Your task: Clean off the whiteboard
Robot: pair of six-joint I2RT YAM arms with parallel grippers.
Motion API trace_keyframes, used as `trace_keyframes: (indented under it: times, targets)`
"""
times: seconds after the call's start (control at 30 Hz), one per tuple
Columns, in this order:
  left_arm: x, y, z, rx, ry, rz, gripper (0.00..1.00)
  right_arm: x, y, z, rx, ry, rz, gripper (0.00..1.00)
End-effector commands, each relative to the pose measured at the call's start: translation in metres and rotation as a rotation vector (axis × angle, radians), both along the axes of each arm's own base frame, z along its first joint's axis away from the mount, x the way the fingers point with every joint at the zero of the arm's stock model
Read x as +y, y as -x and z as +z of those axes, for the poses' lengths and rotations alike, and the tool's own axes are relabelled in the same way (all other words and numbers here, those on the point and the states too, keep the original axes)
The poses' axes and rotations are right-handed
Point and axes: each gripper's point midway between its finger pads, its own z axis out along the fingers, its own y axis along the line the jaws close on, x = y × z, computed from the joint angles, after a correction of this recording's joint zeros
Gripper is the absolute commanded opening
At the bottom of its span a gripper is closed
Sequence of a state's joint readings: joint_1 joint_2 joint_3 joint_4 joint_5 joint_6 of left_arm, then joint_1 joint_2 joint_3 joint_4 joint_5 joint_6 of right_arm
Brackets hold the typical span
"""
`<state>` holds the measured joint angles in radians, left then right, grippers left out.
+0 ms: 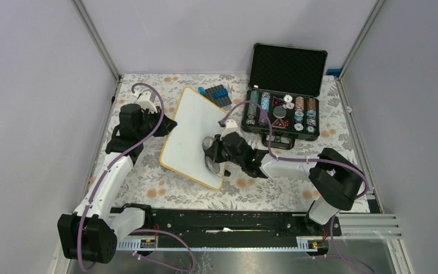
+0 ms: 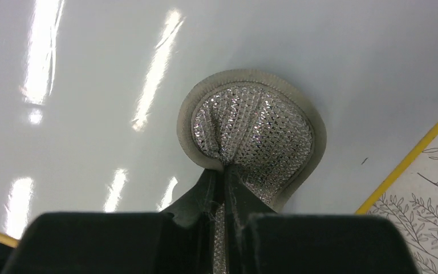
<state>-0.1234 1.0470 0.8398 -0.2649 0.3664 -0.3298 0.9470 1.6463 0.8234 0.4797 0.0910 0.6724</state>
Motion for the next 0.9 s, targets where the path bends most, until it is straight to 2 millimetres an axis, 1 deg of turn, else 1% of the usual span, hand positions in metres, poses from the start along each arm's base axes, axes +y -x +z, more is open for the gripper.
trace_keyframes:
  times: [0.0,0.03,0.13,0.2,0.27,0.33,0.4,0.43,0.5,0.57,0.63,0.7,0.73,0.8,0.87]
  targets:
    - [-0.026,0.040,-0.035,0.142,-0.012,-0.175,0.00,0.022,0.087,-0.016,0.011,0.246,0.302,0.00]
    - [-0.026,0.039,-0.035,0.142,-0.012,-0.176,0.00,0.038,0.091,0.002,-0.036,0.218,0.339,0.00]
    - [-0.023,0.038,-0.037,0.143,-0.022,-0.158,0.00,0.076,0.102,0.044,-0.093,0.130,0.443,0.00]
    - [-0.022,0.038,-0.037,0.141,-0.027,-0.155,0.00,0.093,0.107,0.060,-0.109,0.090,0.492,0.00]
    - [-0.022,0.037,-0.037,0.138,-0.031,-0.151,0.00,0.104,0.110,0.067,-0.129,0.080,0.518,0.00]
    - [-0.021,0.037,-0.037,0.137,-0.034,-0.146,0.00,0.106,0.115,0.063,-0.124,0.081,0.539,0.00]
    - [-0.021,0.037,-0.038,0.138,-0.033,-0.149,0.00,0.102,0.123,0.053,-0.113,0.084,0.557,0.00]
    - [-0.022,0.037,-0.038,0.139,-0.033,-0.150,0.00,0.097,0.126,0.045,-0.107,0.093,0.560,0.00]
    - [-0.022,0.037,-0.038,0.142,-0.032,-0.152,0.00,0.081,0.129,0.022,-0.082,0.137,0.538,0.00]
    - [-0.023,0.037,-0.038,0.144,-0.029,-0.157,0.00,0.055,0.128,-0.006,-0.050,0.205,0.487,0.00]
    - [-0.023,0.038,-0.037,0.141,-0.027,-0.159,0.00,0.025,0.128,-0.037,-0.009,0.281,0.422,0.00]
    - [-0.023,0.038,-0.036,0.137,-0.027,-0.159,0.00,-0.005,0.131,-0.063,0.031,0.344,0.367,0.00]
    - [-0.023,0.038,-0.034,0.132,-0.026,-0.159,0.00,-0.040,0.139,-0.092,0.092,0.406,0.312,0.00]
    - [-0.023,0.038,-0.034,0.130,-0.025,-0.159,0.00,-0.059,0.143,-0.105,0.120,0.436,0.279,0.00]
    - [-0.023,0.039,-0.034,0.130,-0.025,-0.161,0.00,-0.070,0.144,-0.111,0.131,0.454,0.259,0.00]
